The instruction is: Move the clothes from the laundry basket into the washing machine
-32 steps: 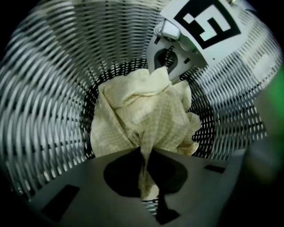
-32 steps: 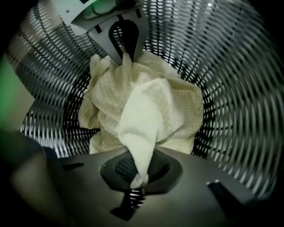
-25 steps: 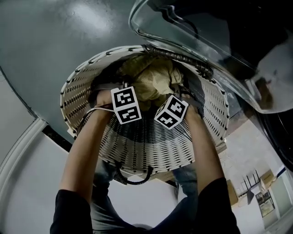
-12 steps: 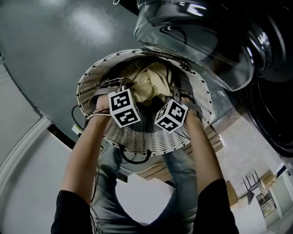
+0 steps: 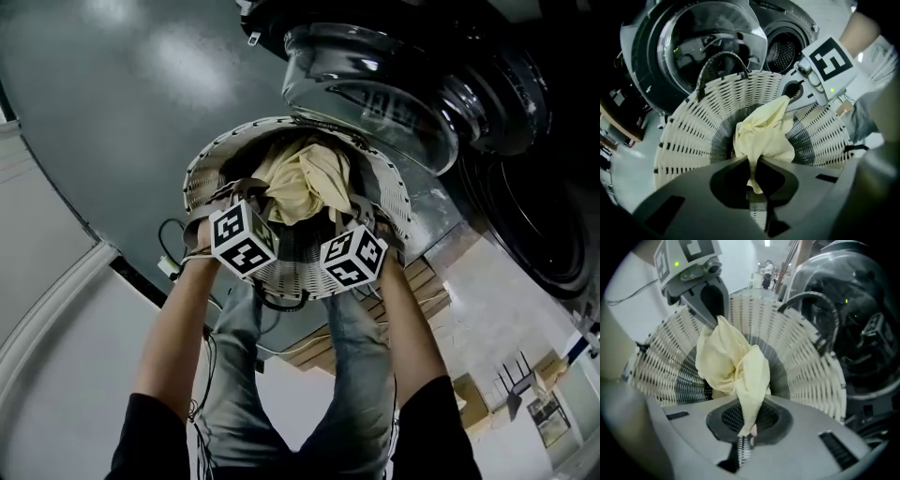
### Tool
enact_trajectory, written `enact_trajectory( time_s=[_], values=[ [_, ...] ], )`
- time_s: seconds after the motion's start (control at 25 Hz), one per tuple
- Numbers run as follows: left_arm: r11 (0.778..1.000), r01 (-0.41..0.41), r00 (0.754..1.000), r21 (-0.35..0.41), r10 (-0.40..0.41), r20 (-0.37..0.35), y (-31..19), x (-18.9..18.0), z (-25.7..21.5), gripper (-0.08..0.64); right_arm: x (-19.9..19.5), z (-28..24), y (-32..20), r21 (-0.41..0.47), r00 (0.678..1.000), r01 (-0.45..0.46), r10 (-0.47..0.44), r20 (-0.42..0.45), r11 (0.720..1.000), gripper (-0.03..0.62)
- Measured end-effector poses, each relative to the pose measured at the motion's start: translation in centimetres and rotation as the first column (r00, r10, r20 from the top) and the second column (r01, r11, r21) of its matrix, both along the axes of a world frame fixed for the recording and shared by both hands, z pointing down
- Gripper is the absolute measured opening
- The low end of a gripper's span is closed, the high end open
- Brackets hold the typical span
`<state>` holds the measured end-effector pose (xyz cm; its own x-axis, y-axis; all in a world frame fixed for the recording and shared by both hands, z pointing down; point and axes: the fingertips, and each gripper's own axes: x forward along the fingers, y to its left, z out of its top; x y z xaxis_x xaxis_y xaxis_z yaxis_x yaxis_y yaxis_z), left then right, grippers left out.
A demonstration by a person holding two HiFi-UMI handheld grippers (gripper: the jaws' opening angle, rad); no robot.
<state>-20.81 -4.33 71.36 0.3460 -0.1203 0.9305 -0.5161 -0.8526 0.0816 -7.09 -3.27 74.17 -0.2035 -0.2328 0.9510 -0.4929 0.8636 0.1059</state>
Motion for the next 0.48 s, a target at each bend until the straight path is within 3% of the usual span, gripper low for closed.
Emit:
enact_trajectory(
  time_s=[0.24,0.48],
  values=[
    [0.997,0.071,0.997,0.017,-0.071,-0.043,0.7,-1.2,-5.0,0.032,0.2,-5.6,-0.7,0.031,0.991,-0.107,0.104,0.079,0.994,0.012],
    [0.989,0.139,0.984,0.043,-0.133,-0.119,-0.5,-2.2,-10.4,0.032,1.0,-11.8,-2.0,0.058,0.958,-0.243,0.230,0.172,0.968,0.012]
  ],
)
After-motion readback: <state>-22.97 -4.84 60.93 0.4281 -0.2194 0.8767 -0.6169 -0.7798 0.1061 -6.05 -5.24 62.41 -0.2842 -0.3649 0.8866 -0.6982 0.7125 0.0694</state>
